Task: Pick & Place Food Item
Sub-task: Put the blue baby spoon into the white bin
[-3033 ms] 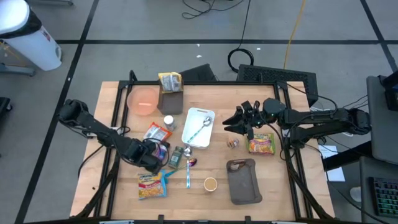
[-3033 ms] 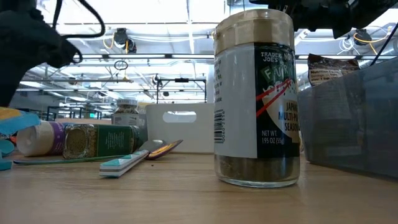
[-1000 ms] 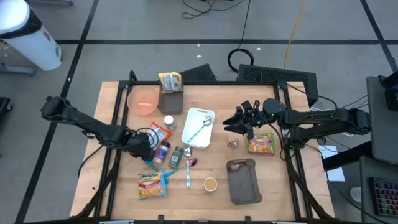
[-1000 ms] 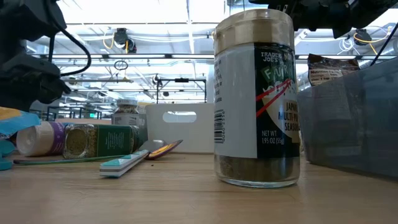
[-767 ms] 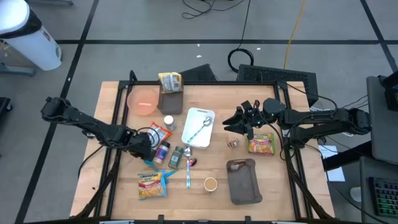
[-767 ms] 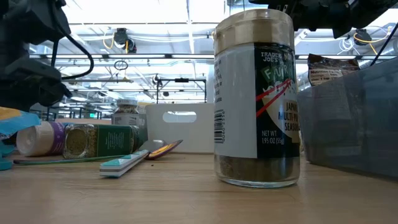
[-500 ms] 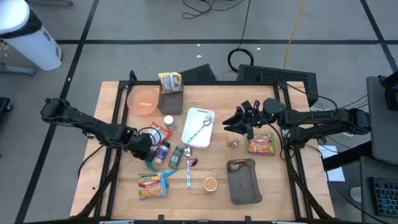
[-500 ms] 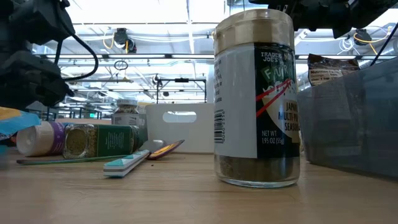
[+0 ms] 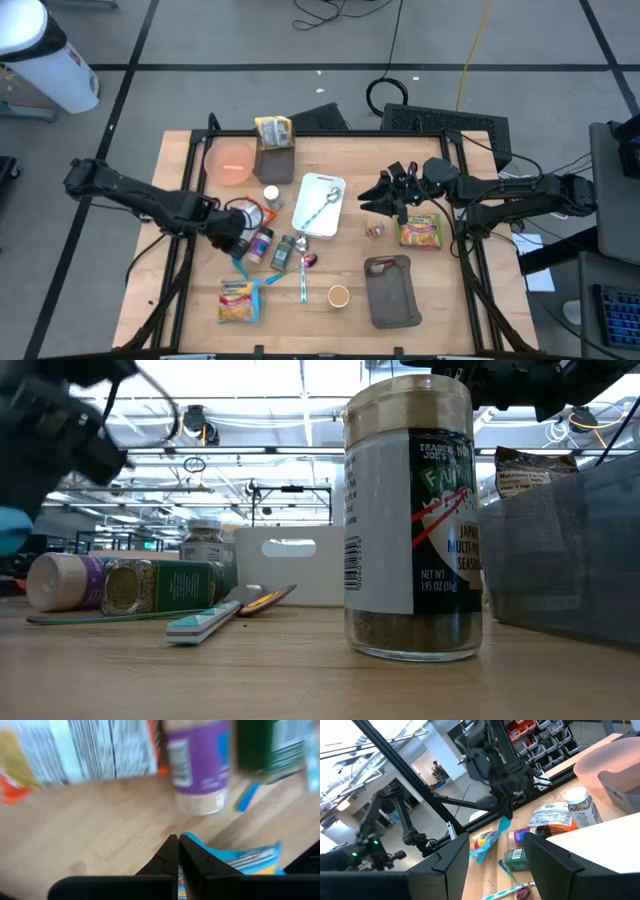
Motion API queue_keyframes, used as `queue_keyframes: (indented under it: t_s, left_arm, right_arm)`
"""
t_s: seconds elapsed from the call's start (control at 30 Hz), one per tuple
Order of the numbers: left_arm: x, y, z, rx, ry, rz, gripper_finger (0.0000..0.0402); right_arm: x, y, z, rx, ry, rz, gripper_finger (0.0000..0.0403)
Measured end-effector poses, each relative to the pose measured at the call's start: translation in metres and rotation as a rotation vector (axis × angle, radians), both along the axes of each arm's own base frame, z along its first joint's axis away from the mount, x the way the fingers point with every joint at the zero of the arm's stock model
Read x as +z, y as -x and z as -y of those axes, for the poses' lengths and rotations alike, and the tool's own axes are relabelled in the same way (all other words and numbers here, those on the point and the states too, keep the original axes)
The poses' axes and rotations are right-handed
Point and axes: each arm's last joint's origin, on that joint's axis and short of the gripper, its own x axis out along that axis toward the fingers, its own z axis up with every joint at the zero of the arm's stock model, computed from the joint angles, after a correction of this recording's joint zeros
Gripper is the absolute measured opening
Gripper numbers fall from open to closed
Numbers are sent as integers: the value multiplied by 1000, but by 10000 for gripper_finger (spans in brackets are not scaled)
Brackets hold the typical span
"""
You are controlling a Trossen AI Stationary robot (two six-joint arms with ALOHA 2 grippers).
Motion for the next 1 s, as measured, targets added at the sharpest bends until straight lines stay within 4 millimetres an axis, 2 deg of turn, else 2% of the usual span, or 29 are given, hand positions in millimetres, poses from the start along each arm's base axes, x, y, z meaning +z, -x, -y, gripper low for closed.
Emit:
queue_keyframes:
  t_s: [0.23,0.4,0.6,0.77,1.0]
  left_arm:
    - [64,-5,-12,27,-207,108,3]
    - [107,-11,-19,52,-371,264,3]
    - [140,-24,-28,46,-493,355,2]
    - [152,-59,-34,-61,-531,364,2]
    - [172,-136,-40,-281,-578,473,2]
  right_arm:
    - [0,0,0,1,18,4,180]
    - [1,0,-2,7,17,9,180]
    - [9,-1,-15,38,41,97,180]
    - [8,-4,-25,-2,55,102,180]
    - [-4,-14,-27,28,-22,35,180]
